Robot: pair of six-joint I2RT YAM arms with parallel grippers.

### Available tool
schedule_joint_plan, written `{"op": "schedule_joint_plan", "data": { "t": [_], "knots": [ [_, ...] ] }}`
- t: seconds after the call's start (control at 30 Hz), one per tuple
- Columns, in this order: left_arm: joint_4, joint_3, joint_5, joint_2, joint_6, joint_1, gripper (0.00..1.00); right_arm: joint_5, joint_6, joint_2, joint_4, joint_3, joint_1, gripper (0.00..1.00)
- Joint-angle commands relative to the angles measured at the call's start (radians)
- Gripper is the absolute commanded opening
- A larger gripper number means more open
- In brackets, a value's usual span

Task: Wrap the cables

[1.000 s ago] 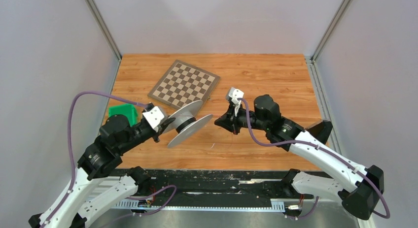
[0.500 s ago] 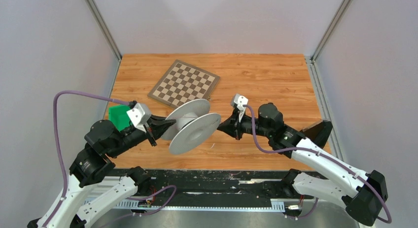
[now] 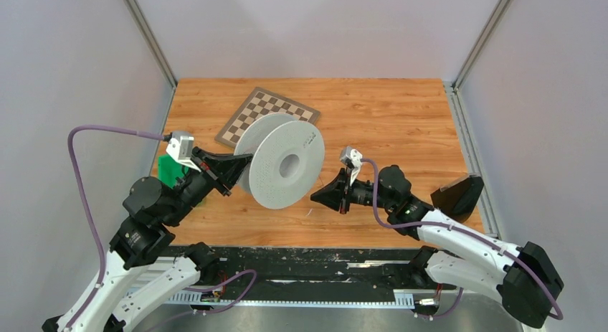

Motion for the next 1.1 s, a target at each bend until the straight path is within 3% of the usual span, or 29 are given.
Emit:
{"op": "schedule_joint_plan", "data": {
  "t": [0.0,0.43,1.07],
  "knots": [
    [0.206,-0.002,-0.127,-0.008,-0.165,0.002,0.00,0.000,0.083,0.021,0.145,-0.012,0.023,0.01],
    [0.225,-0.018,-0.296,0.009,-0.268,0.002,0.00,0.084,0.109,0.089,0.187,-0.027,0.113,0.00],
    [0.224,-0.037,-0.394,0.016,-0.293,0.002,0.00,0.178,0.129,0.239,0.232,0.019,0.242,0.01]
  ]
}}
